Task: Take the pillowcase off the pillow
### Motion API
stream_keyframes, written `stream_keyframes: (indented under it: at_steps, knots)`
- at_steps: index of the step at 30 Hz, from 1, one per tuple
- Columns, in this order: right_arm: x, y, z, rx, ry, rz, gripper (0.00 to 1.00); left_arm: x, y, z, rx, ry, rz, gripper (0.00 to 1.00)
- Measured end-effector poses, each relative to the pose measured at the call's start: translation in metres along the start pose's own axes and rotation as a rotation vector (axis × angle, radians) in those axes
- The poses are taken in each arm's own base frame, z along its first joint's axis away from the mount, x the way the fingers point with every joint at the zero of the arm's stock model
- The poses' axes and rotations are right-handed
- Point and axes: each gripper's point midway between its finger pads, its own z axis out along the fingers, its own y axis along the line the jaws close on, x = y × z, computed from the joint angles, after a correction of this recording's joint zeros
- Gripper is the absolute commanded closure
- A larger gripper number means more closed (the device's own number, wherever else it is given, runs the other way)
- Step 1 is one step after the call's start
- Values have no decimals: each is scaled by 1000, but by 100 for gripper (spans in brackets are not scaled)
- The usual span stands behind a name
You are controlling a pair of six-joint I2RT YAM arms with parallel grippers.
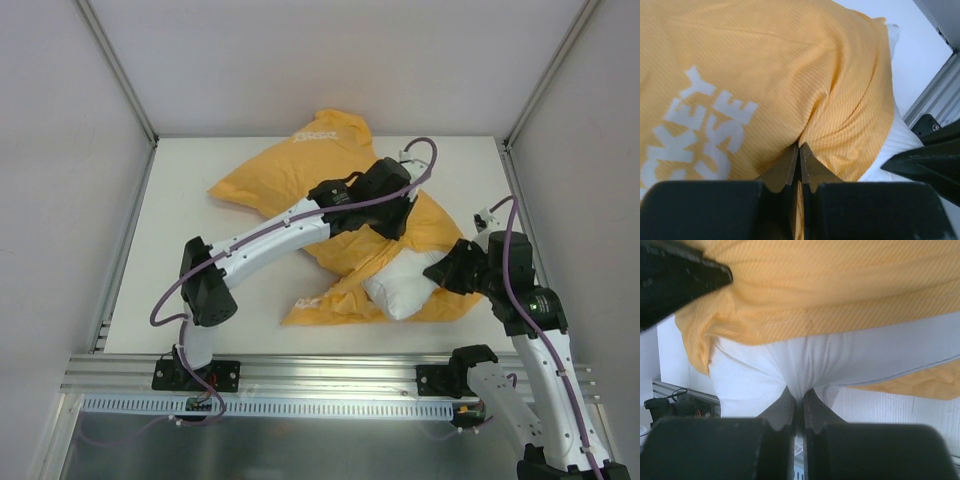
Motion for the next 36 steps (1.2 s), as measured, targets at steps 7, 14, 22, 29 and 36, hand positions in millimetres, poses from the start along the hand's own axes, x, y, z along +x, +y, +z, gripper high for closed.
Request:
stream_keyframes:
  at_steps: [7, 14, 22, 29, 36]
  knots:
    - [11, 4, -2, -49, 17, -9, 99, -32, 112, -8, -135, -63, -386, 100]
    - [26, 14, -11, -147, 5, -40, 99, -12, 216, -26, -293, -62, -779, 100]
    - [43, 14, -3, -180, 87, -15, 99, 4, 207, -19, -233, -3, -803, 49]
    - [14, 41, 7, -234, 117, 39, 99, 11, 191, -45, -262, -44, -664, 8]
    - [23, 103, 46, -337, 248, -62, 99, -3, 153, -147, -262, -226, -546, 12]
